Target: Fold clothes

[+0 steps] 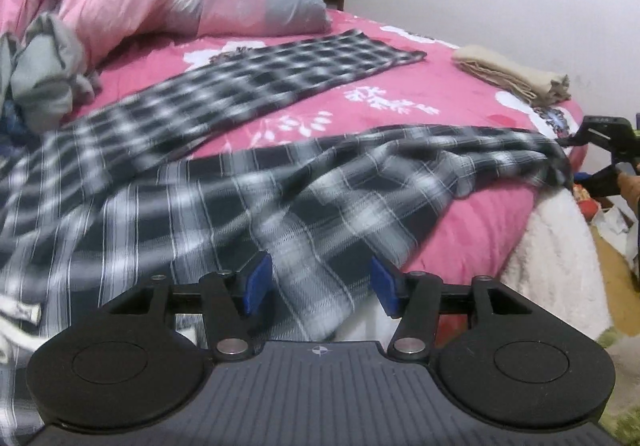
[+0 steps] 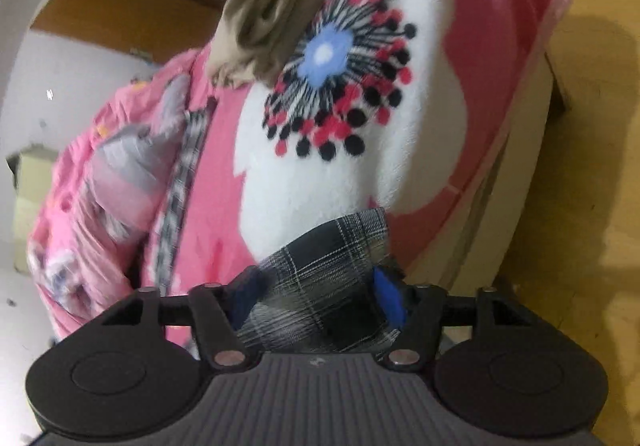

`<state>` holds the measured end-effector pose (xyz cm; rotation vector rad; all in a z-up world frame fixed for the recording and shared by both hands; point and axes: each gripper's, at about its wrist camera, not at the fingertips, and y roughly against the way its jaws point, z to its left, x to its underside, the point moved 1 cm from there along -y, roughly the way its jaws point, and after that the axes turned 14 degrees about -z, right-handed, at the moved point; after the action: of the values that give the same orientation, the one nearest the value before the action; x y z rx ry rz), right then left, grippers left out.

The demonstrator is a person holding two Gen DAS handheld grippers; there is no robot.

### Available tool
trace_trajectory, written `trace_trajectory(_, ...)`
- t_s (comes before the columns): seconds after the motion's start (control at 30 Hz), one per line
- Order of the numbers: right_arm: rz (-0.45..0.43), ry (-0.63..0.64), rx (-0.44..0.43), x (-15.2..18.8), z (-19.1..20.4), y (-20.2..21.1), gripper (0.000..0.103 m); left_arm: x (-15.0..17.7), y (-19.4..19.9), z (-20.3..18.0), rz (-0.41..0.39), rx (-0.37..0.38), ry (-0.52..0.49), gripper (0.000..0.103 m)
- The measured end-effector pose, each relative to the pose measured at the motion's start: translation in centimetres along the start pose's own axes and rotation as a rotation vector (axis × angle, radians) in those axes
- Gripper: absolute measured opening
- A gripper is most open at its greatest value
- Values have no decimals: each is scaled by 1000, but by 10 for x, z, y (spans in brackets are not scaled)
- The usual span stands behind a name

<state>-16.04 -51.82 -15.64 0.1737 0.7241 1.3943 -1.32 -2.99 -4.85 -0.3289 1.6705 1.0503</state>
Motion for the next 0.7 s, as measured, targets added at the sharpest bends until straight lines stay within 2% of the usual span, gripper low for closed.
trace_trajectory(0.03, -9, 12, -3, 1, 1, 1, 33, 0, -1, -2, 0, -1, -6, 54)
trace_trajectory(0.07, -22, 23, -7, 1, 3, 4, 27, 0, -3, -3, 2, -1, -8, 54)
trace_trajectory(0.1, -41, 42, -7, 0, 6, 8, 14, 0, -4, -4, 4, 0, -11, 54)
trace_trajectory(0.13, -65, 74, -8, -1, 12, 15, 9, 0, -5, -5, 6, 1, -13, 54)
trace_trajectory(0.3, -212, 295, -24, -1, 59, 57, 8, 1, -11, -10, 18, 3, -29, 54)
trace_trajectory(0.43, -341, 488, -84, -12, 115, 72, 8, 6, -15, -9, 29, 0, -36, 54)
trace_trajectory(0.57, -413, 626, -131, -28, 169, 61, 7, 7, -18, -5, 31, -12, -12, 54)
trace_trajectory(0.7, -445, 680, -139, -47, 207, 32, 4, 8, -20, 1, 29, -26, 11, 55)
